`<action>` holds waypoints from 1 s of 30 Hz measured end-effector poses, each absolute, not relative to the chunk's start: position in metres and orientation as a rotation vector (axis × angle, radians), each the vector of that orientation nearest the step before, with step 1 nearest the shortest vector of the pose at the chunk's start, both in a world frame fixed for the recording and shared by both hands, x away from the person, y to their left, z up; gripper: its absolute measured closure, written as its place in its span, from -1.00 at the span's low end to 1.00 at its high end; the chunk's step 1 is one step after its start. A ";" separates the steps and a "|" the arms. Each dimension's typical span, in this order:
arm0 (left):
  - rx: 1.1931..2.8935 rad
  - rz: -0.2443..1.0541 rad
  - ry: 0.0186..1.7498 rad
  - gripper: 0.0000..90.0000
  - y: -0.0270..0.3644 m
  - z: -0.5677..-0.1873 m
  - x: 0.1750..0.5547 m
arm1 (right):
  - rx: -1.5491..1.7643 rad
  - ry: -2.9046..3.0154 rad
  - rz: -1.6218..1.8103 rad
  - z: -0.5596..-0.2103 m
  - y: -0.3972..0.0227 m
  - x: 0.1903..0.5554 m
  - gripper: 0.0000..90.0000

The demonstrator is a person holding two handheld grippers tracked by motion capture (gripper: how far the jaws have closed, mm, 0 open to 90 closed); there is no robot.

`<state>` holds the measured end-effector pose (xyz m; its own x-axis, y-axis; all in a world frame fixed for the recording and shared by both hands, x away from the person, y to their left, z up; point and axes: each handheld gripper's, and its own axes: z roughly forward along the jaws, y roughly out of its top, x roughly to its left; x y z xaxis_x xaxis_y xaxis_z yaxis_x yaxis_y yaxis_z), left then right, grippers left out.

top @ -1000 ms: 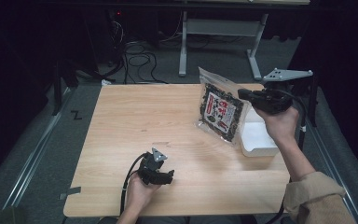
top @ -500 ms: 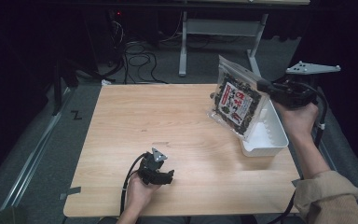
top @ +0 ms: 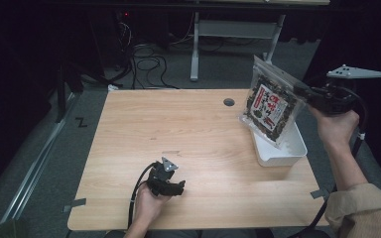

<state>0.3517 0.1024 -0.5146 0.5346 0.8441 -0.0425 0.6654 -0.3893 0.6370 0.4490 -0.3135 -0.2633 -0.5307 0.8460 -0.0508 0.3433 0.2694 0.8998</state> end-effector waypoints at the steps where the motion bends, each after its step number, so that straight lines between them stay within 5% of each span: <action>1: 2.172 0.386 1.216 -0.41 0.102 -0.515 0.352 | 1.069 2.007 1.222 -0.263 -0.313 0.449 1.00; 30: 2.171 0.379 1.224 -0.40 0.103 -0.515 0.352 | 1.133 1.927 1.128 -0.281 -0.353 0.451 1.00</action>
